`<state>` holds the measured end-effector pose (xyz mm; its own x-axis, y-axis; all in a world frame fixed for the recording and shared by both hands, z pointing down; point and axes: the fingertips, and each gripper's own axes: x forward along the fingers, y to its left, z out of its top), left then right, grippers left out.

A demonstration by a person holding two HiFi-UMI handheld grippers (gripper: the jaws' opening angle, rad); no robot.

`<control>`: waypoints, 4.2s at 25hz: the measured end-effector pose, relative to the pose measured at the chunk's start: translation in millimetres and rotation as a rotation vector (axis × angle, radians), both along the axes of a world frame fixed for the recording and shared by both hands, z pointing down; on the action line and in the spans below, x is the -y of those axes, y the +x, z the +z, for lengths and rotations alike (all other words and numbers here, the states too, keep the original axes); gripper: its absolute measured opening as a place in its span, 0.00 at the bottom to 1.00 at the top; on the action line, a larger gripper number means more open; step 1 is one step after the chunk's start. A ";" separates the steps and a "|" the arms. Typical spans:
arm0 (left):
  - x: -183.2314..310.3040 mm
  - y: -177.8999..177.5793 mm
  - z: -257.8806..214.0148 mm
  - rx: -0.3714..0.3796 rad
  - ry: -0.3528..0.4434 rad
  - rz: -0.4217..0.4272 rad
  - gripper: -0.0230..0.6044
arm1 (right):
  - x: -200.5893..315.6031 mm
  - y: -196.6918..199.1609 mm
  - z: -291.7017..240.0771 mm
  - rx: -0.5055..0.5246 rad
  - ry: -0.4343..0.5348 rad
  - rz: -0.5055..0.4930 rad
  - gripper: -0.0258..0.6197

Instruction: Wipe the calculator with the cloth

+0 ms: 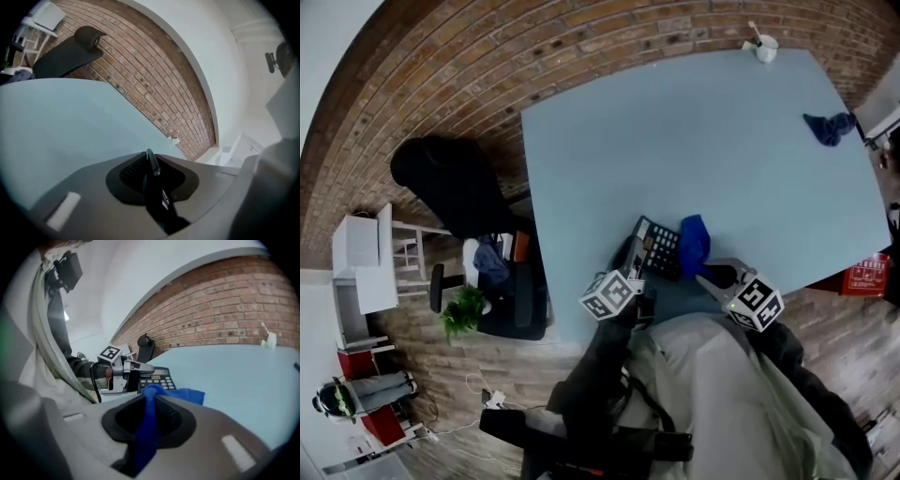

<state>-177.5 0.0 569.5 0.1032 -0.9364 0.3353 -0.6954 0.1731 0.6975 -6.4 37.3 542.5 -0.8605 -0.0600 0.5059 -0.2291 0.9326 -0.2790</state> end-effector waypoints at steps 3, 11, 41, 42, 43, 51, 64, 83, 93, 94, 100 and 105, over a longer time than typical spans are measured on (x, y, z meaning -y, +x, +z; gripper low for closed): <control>-1.7 2.3 6.1 -0.033 -0.006 -0.015 0.12 | -0.7 5.9 9.1 0.012 -0.078 0.023 0.14; 1.5 50.3 -32.1 -0.153 0.191 0.069 0.12 | -14.8 -19.6 -15.3 0.090 0.017 -0.117 0.14; -34.3 78.4 -156.7 0.017 0.446 0.004 0.13 | -64.7 -34.0 -125.8 0.151 0.197 -0.468 0.14; -34.3 79.8 -160.1 0.019 0.451 0.013 0.13 | -54.8 -32.6 -129.3 0.176 0.212 -0.441 0.14; -34.4 81.5 -164.1 0.021 0.458 0.023 0.13 | -37.4 -30.7 -135.5 0.214 0.222 -0.379 0.14; -36.9 104.9 -192.5 0.100 0.525 0.194 0.13 | 60.0 0.6 -164.2 0.295 0.191 0.025 0.14; -29.5 83.4 -196.8 -0.079 0.578 0.174 0.12 | 23.7 31.5 -148.4 0.321 -0.203 -0.073 0.14; -4.4 50.3 -181.2 -0.221 0.555 0.048 0.12 | -10.2 24.1 -156.5 0.430 -0.374 -0.216 0.14; 9.8 42.7 -170.3 -0.228 0.526 0.002 0.12 | 75.9 -7.0 -151.9 0.485 -0.302 0.054 0.14; 10.0 38.4 -170.0 -0.216 0.524 -0.017 0.12 | 67.3 -6.4 -151.1 0.477 -0.324 0.014 0.14; 7.7 -2.0 -166.3 -0.316 0.566 -0.195 0.12 | -5.1 -7.2 -137.4 0.325 -0.312 -0.300 0.14; 1.0 -6.0 -160.5 -0.395 0.568 -0.237 0.12 | 1.3 -20.9 -143.6 0.382 -0.221 -0.324 0.14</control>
<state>-183.5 -1.1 409.0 -0.1107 -0.9670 -0.2295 -0.3625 -0.1758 0.9153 -27.3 36.0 398.8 -0.9423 0.3111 0.1238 0.2164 0.8480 -0.4837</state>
